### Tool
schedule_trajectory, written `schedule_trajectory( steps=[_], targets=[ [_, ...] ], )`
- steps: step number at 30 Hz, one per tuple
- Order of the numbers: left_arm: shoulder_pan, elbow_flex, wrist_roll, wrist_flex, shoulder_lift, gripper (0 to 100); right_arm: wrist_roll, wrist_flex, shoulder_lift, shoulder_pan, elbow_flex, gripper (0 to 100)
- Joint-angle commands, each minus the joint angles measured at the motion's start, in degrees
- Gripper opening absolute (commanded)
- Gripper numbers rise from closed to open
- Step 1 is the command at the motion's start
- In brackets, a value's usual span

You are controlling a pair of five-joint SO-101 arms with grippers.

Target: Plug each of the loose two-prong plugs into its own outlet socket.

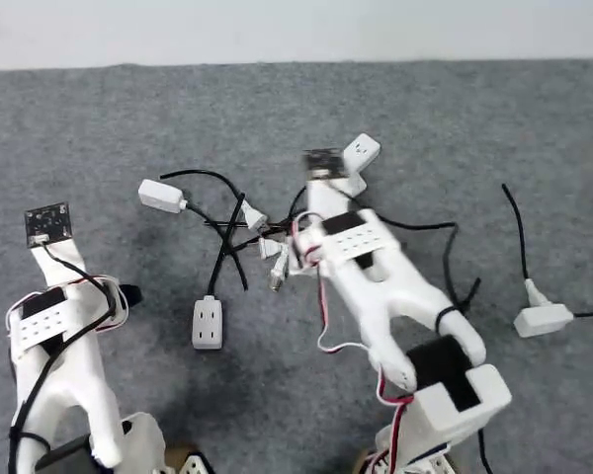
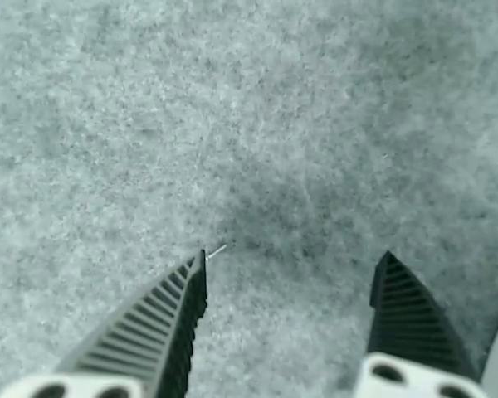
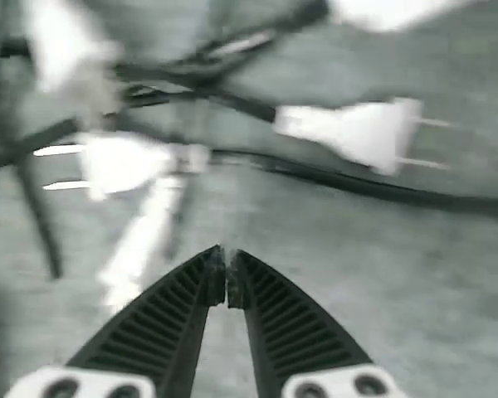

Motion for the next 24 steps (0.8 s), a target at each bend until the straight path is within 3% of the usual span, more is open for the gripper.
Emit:
schedule_trajectory(
  steps=[1,6,15,20,24],
  targets=[
    [-0.44,-2.42,-0.70,-1.32,0.09,30,1.23,1.71,-0.40,3.21,-0.35,0.9],
    [-0.44,-2.42,-0.70,-1.32,0.09,30,0.62,2.59,-4.70,2.33,-0.79,0.9],
    [-0.35,-2.42,-0.70,-1.32,0.09,30,-0.88,-7.16,-9.45,-11.74,-0.53,0.9],
    [-0.35,-2.42,-0.70,-1.32,0.09,30,1.41,-9.45,-1.19,-8.57,-0.97,0.9],
    [-0.35,-2.42,-0.70,-1.32,0.09,30,2.55,-4.35,2.33,-3.82,-4.40,0.9]
  ],
)
